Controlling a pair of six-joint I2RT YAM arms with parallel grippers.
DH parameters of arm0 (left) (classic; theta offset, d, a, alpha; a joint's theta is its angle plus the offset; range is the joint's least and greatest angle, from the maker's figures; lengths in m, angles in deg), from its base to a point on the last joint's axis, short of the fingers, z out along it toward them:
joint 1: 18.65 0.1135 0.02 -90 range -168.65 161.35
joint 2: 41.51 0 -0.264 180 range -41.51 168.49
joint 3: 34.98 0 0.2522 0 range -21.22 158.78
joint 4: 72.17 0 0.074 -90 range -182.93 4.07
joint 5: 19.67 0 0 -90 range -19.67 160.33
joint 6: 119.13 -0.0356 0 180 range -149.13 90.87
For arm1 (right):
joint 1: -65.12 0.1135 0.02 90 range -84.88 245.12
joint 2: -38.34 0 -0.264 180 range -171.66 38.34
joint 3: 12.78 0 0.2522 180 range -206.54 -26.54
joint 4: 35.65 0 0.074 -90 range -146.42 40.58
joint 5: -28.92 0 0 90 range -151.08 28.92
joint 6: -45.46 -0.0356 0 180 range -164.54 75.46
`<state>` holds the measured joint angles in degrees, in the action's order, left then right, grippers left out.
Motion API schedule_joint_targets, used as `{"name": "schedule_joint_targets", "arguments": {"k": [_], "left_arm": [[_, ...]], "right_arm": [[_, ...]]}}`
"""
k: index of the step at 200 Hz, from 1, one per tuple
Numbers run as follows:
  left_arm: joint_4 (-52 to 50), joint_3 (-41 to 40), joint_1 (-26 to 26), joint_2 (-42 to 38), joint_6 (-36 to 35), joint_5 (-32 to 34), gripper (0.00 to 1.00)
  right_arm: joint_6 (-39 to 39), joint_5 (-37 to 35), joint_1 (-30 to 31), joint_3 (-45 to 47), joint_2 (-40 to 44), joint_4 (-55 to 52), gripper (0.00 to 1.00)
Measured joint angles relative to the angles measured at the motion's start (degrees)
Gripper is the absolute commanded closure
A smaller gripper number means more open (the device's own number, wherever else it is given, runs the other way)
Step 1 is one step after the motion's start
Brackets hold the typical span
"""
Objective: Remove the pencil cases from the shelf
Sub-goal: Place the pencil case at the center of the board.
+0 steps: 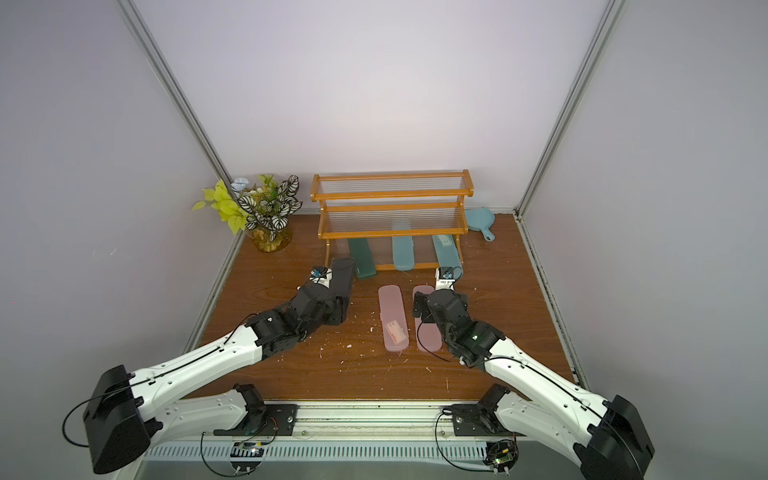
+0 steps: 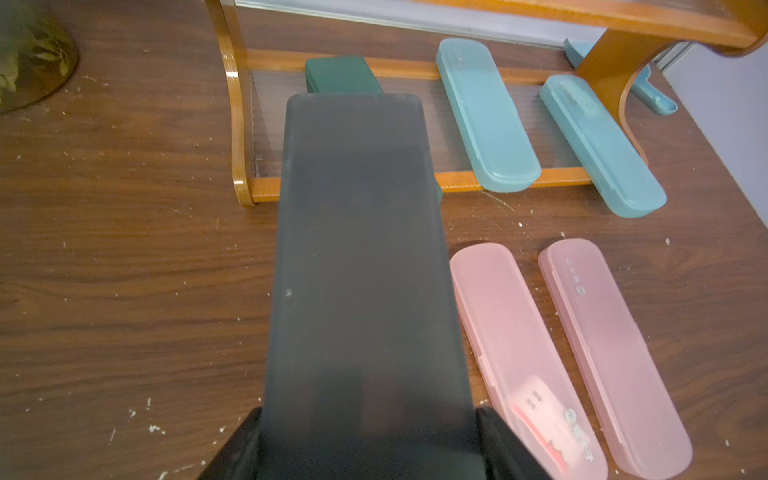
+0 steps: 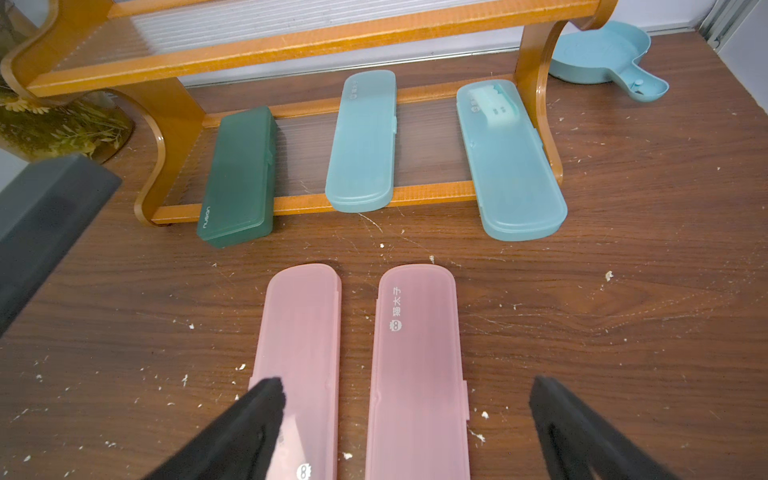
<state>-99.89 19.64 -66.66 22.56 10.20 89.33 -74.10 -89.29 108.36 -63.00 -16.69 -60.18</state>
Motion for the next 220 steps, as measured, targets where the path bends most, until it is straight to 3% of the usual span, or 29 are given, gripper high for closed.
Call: {"name": "schedule_joint_targets", "arguments": {"k": [49, 82, 122, 220], "left_arm": [[3.67, -6.23, -2.40, -1.09, 4.83, 1.79, 0.56], [6.36, -7.39, -6.91, -0.22, 7.74, 4.61, 0.56], [9.49, -7.39, -11.91, 5.92, 9.99, 7.48, 0.56], [14.36, -7.08, -16.70, 17.29, 14.34, 10.25, 0.56]], "right_arm": [[-0.55, 0.07, 0.00, -2.45, 0.00, -1.49, 0.01], [-0.26, 0.28, -0.11, -2.45, 1.38, -3.15, 0.01], [1.16, 1.44, -0.33, -2.47, 3.32, -5.77, 0.01], [3.45, 3.32, -0.63, -1.95, 11.37, -7.80, 0.01]]}}
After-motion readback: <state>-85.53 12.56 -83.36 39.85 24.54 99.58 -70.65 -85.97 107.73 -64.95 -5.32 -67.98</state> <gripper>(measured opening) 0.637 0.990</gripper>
